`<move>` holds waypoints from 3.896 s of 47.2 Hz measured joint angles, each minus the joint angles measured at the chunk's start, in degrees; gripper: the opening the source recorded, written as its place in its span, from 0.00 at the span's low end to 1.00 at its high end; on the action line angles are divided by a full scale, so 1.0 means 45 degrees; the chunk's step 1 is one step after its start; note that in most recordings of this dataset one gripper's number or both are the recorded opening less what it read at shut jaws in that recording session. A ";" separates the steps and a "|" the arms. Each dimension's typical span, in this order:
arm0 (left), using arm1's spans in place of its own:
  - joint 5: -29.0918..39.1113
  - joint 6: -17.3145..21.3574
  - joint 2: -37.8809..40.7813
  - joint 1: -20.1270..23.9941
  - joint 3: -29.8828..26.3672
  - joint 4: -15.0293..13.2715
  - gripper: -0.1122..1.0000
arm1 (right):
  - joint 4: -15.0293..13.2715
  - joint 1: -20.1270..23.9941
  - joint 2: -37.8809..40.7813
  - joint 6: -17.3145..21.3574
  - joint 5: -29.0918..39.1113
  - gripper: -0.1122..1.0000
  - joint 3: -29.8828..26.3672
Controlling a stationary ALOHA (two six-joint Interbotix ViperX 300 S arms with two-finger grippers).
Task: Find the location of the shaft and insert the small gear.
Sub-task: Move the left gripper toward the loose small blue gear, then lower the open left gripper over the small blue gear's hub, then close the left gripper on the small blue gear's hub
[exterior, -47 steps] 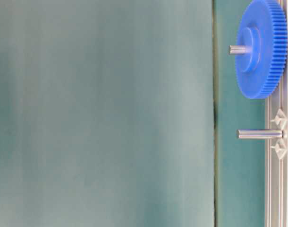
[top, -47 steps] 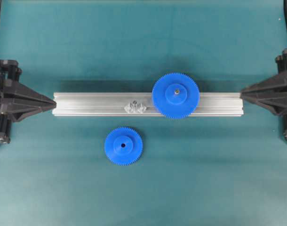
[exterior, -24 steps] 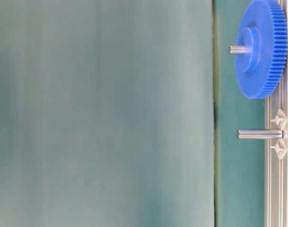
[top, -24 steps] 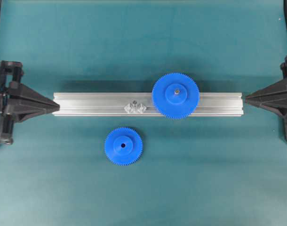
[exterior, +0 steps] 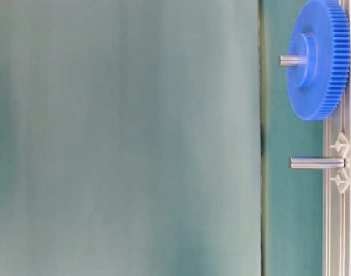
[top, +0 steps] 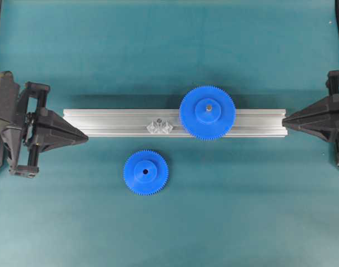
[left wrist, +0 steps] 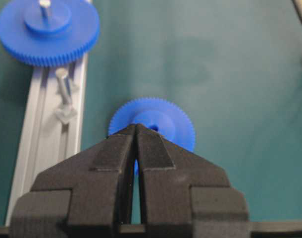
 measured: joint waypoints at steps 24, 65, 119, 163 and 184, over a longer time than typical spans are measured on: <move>0.1152 -0.0762 0.1680 -0.0098 -0.1055 0.0000 0.11 | 0.0000 -0.0156 0.0039 0.0000 0.0566 0.15 0.0000; 0.1504 -0.0918 0.5664 -0.0352 -0.3242 0.0000 0.11 | 0.0000 -0.0332 0.0078 0.0020 0.1152 0.15 0.0078; 0.4805 -0.0781 0.9766 -0.0742 -0.6504 0.0000 0.11 | 0.0000 -0.0332 0.0078 0.0000 0.1152 0.15 0.0430; 0.8770 0.0898 1.1621 -0.0742 -0.9512 0.0000 0.11 | 0.0000 -0.0352 0.0078 0.0020 0.1152 0.15 0.0547; 0.9023 0.0859 1.1621 -0.0742 -0.9590 0.0000 0.11 | 0.0000 -0.0332 0.0078 0.0020 0.1152 0.15 0.0586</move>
